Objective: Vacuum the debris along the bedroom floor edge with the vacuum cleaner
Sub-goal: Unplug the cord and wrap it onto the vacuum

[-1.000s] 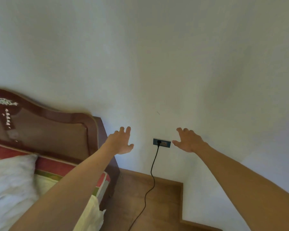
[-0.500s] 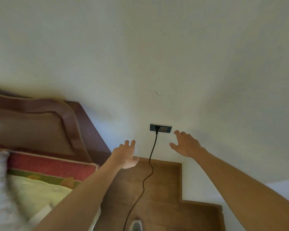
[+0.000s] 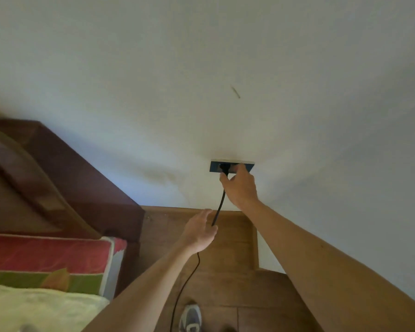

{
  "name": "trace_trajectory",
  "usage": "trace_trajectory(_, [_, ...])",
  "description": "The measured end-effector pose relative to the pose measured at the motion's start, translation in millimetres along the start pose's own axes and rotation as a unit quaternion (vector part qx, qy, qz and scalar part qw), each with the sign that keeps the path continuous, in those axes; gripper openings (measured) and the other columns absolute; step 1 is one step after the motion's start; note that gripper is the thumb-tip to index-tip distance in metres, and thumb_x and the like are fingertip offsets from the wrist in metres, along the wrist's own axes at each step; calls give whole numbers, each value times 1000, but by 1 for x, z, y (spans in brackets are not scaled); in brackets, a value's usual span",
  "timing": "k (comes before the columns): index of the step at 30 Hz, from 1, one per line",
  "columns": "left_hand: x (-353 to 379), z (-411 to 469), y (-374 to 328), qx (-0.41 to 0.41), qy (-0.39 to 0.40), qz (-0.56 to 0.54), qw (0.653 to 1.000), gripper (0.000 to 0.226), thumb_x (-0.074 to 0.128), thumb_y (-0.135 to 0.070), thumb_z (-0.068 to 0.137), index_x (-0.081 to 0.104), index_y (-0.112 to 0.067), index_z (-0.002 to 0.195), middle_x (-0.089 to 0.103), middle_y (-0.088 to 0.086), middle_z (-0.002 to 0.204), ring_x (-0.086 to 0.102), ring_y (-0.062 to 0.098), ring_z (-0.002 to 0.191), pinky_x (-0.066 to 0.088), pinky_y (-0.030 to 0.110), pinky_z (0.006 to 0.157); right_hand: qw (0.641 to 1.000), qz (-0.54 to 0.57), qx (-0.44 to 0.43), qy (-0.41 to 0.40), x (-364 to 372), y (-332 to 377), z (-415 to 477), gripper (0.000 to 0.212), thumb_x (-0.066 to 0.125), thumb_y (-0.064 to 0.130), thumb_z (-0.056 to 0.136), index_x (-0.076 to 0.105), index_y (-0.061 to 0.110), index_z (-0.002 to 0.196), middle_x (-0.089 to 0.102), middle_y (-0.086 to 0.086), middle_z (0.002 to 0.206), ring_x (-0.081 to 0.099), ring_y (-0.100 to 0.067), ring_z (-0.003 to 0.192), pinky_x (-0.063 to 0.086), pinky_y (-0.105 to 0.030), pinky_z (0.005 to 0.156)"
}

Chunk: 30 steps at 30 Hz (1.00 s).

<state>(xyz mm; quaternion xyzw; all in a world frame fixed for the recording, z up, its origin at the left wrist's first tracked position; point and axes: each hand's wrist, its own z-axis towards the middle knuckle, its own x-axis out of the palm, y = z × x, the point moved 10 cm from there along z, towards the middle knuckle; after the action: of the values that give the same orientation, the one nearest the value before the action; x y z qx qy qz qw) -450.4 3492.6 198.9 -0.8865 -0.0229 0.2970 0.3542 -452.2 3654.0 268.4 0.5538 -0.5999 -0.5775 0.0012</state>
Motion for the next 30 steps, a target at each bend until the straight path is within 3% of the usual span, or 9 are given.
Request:
trace_trajectory(5, [16, 19, 6, 28, -15, -47, 998, 36, 50, -26, 100, 51, -23, 136, 58, -2, 131, 59, 15, 115, 50, 30, 96, 990, 82, 38, -111, 2, -7, 10, 29, 64, 29, 93, 56, 7, 110, 64, -5, 100, 64, -22, 86, 54, -35, 72])
trace_trajectory(10, [22, 15, 19, 53, -49, -96, 993, 15, 54, -21, 99, 63, -25, 110, 66, -8, 108, 65, 4, 91, 51, 11, 74, 981, 101, 57, -154, 4, -12, 7, 26, 67, 30, 91, 58, 9, 103, 66, -5, 95, 64, -22, 82, 54, -35, 71])
trace_trajectory(16, [23, -2, 26, 67, -50, -165, 983, 20, 59, -16, 97, 60, -36, 99, 73, -4, 85, 71, 6, 77, 55, 16, 76, 984, 50, 56, -160, 4, -13, 12, 28, 66, 34, 90, 59, 9, 100, 61, -3, 94, 58, -21, 82, 49, -33, 67])
trace_trajectory(19, [27, -9, 22, 64, -25, -217, 974, 19, 56, -12, 98, 60, -31, 96, 69, 8, 77, 70, 20, 69, 61, 32, 73, 985, 35, 47, -159, 6, -13, 15, 29, 66, 33, 90, 59, 6, 100, 60, -2, 91, 56, -20, 80, 48, -34, 67])
trace_trajectory(22, [32, -14, 21, 59, -8, -252, 966, 14, 56, -12, 98, 61, -25, 98, 60, 4, 72, 66, 20, 63, 62, 44, 69, 986, 43, 31, -161, 10, -14, 17, 27, 65, 32, 90, 59, 6, 97, 66, -6, 88, 65, -25, 77, 56, -41, 69])
trace_trajectory(30, [31, -33, 10, 23, 53, -313, 948, 7, 54, -12, 99, 58, -17, 102, 58, 7, 75, 64, 24, 68, 62, 44, 70, 985, 48, -2, -164, 16, -10, 15, 21, 60, 29, 94, 57, 8, 94, 66, -9, 84, 67, -28, 74, 58, -47, 67])
